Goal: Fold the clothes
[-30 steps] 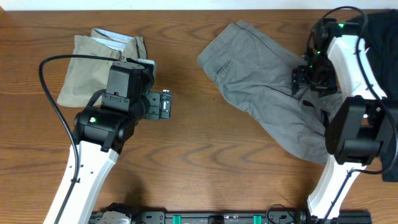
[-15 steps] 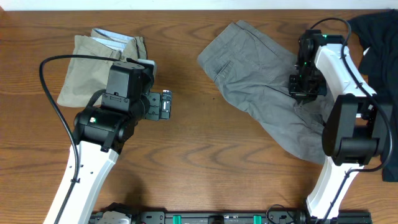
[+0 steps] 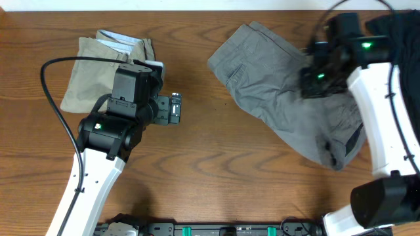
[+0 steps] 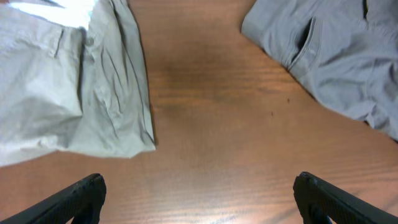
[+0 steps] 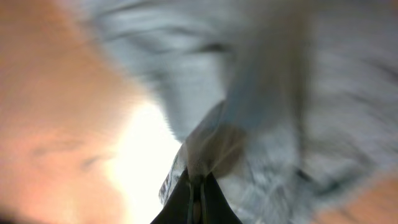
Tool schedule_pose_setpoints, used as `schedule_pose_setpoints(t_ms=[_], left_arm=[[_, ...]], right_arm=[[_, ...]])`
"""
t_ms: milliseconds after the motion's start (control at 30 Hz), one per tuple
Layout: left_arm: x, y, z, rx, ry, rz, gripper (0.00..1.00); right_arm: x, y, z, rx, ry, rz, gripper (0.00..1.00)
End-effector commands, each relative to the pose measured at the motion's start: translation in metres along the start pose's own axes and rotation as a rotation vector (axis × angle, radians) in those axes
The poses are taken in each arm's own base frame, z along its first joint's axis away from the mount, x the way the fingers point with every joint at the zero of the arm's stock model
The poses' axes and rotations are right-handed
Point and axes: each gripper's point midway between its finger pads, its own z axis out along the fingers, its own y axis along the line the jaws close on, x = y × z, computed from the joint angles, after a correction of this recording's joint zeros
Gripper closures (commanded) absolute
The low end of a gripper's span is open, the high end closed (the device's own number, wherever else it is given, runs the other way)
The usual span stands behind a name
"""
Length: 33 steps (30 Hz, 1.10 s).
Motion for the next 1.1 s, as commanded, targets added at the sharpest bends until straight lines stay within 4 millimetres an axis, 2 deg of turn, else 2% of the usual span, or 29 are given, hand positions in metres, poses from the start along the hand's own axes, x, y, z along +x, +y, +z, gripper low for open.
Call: schedule_pose_setpoints(t_ms=[0, 133, 233, 333, 433, 567, 633, 700, 767, 867, 1000, 1067], left_arm=[[-0.013, 0.006, -0.009, -0.029, -0.05, 0.001, 0.02], [-0.017, 0.023, -0.021, -0.123, -0.088, -0.004, 0.02], [-0.019, 0.037, -0.032, -0.201, -0.119, -0.009, 0.02], [-0.024, 0.048, -0.046, -0.26, -0.162, -0.019, 0.02], [-0.025, 0.048, -0.052, -0.262, -0.18, -0.013, 0.02], [-0.025, 0.048, -0.055, -0.262, -0.187, -0.005, 0.02], [-0.025, 0.048, -0.055, -0.262, -0.187, -0.005, 0.02], [-0.025, 0.048, -0.055, -0.262, -0.187, -0.005, 0.02], [-0.025, 0.048, -0.055, -0.262, -0.187, -0.005, 0.02], [-0.025, 0.048, -0.055, -0.262, -0.186, -0.005, 0.02], [-0.025, 0.048, -0.054, -0.261, -0.185, -0.005, 0.02], [-0.025, 0.047, -0.054, -0.256, -0.185, -0.005, 0.02]], right_arm=[[0.017, 0.082, -0.001, -0.25, 0.03, -0.312, 0.99], [0.058, 0.131, 0.005, -0.299, 0.146, -0.561, 0.99], [0.084, 0.159, 0.008, -0.335, 0.203, -0.717, 0.99], [0.118, 0.196, 0.009, -0.423, 0.245, -0.939, 0.99], [0.142, 0.218, 0.009, -0.47, 0.272, -1.092, 0.99], [0.174, 0.234, 0.01, -0.502, 0.321, -1.258, 0.98], [0.185, 0.238, 0.011, -0.508, 0.342, -1.304, 0.93], [0.193, 0.239, 0.013, -0.5, 0.362, -1.337, 0.85], [0.197, 0.239, 0.014, -0.492, 0.373, -1.352, 0.71], [0.196, 0.237, 0.015, -0.477, 0.37, -1.359, 0.63], [0.181, 0.234, 0.017, -0.455, 0.332, -1.332, 0.51], [0.164, 0.233, 0.018, -0.442, 0.277, -1.273, 0.47]])
